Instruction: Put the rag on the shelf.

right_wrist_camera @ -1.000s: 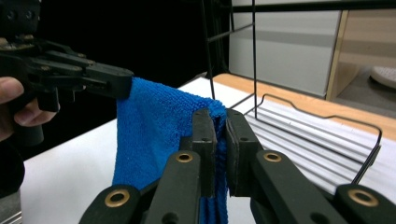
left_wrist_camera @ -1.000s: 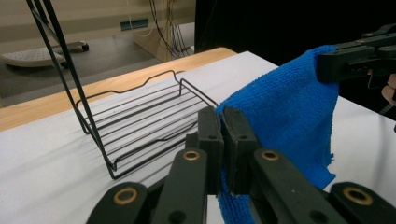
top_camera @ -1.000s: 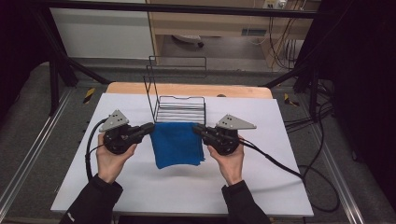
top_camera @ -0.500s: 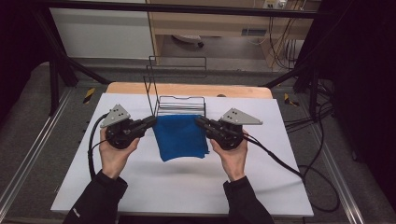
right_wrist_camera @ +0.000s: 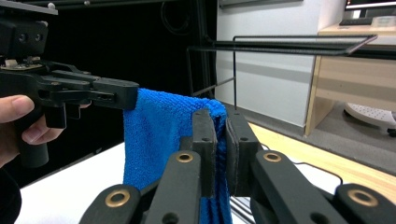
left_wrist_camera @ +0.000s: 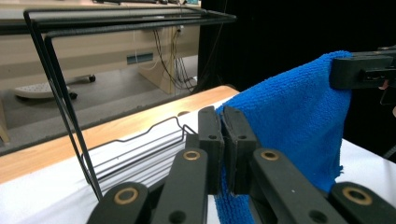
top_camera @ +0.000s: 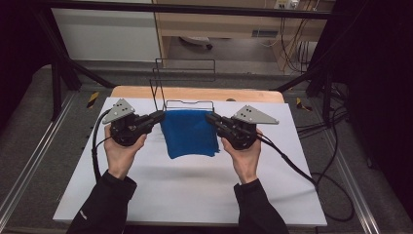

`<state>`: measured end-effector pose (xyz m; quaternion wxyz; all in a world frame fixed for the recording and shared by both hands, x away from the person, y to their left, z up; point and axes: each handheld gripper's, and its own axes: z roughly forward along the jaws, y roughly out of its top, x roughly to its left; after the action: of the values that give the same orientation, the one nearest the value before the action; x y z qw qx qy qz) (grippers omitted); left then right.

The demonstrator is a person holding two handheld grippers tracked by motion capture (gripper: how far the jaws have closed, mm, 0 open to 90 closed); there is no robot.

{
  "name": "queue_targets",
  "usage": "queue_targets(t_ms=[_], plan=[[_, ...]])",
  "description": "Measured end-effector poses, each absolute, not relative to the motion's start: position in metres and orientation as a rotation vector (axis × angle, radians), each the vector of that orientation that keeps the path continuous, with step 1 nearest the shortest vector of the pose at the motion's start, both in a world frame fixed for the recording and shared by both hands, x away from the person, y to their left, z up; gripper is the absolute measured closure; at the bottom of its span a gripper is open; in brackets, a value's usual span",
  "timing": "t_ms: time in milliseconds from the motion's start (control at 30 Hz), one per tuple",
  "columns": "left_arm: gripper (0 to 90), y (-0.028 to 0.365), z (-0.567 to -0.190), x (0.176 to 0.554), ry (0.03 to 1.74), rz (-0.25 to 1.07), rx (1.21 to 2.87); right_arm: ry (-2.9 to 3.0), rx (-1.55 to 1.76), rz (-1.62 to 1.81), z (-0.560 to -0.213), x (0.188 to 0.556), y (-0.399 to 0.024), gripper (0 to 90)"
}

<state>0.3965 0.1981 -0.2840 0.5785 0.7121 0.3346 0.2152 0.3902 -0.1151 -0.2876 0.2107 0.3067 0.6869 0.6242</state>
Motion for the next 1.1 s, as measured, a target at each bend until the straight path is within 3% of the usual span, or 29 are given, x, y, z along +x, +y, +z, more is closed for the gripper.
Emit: queue_targets(t_ms=[1100], plan=[[86.9, 0.203, -0.233, 0.415, 0.754, 0.576, 1.531, 1.776, 0.77, 1.714, -0.233, 0.405, -0.103, 84.6]])
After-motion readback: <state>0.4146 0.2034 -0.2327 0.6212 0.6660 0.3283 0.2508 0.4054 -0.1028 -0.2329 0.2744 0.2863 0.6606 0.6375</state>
